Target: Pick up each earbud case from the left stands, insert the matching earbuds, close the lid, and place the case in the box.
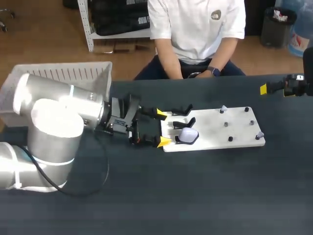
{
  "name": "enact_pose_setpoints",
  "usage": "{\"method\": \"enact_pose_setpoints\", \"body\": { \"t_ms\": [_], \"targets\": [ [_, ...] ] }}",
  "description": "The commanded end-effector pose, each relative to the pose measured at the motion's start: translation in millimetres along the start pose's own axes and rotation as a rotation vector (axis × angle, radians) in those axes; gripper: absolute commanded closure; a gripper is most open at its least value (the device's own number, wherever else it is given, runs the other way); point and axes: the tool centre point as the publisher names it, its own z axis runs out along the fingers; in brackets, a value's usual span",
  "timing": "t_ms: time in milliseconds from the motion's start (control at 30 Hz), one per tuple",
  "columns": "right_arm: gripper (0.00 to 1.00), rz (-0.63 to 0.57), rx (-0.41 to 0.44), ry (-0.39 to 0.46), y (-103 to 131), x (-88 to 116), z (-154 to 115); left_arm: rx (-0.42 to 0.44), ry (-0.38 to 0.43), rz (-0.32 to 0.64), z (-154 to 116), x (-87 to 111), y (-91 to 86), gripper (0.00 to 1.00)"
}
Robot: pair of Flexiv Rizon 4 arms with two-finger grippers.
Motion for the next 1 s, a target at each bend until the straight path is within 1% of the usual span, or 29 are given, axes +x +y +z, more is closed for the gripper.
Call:
{"method": "enact_pose_setpoints", "body": {
  "t_ms": [33,133,400,467,600,700,767,1000],
  "targets": [
    [0.0,0.0,0.0,0.001,0,0,0,-0.01,0.004,-0.005,14,2.9,0.0,0.0],
    [0.0,0.0,0.0,0.001,0,0,0,-0.011,0.022,-0.004,22,3.3,-2.0,0.0],
    [0.0,0.0,0.0,0.001,0,0,0,0.005,0.034,-0.007,40,4.0,-5.0,0.0],
    [0.0,0.0,0.0,0.001,0,0,0,0.006,0.036,-0.007,44,4.1,-5.0,0.08],
    [0.0,0.0,0.0,0.001,0,0,0,0.011,0.037,-0.008,49,2.8,-4.7,0.12],
    [0.0,0.0,0.0,0.001,0,0,0,0.019,0.031,-0.013,53,2.3,-4.8,0.2],
    [0.0,0.0,0.0,0.001,0,0,0,0.023,0.033,-0.013,57,2.2,-6.1,0.22],
    [0.0,0.0,0.0,0.001,0,0,0,0.029,0.032,-0.024,62,5.8,-5.8,0.24]
  ]
}}
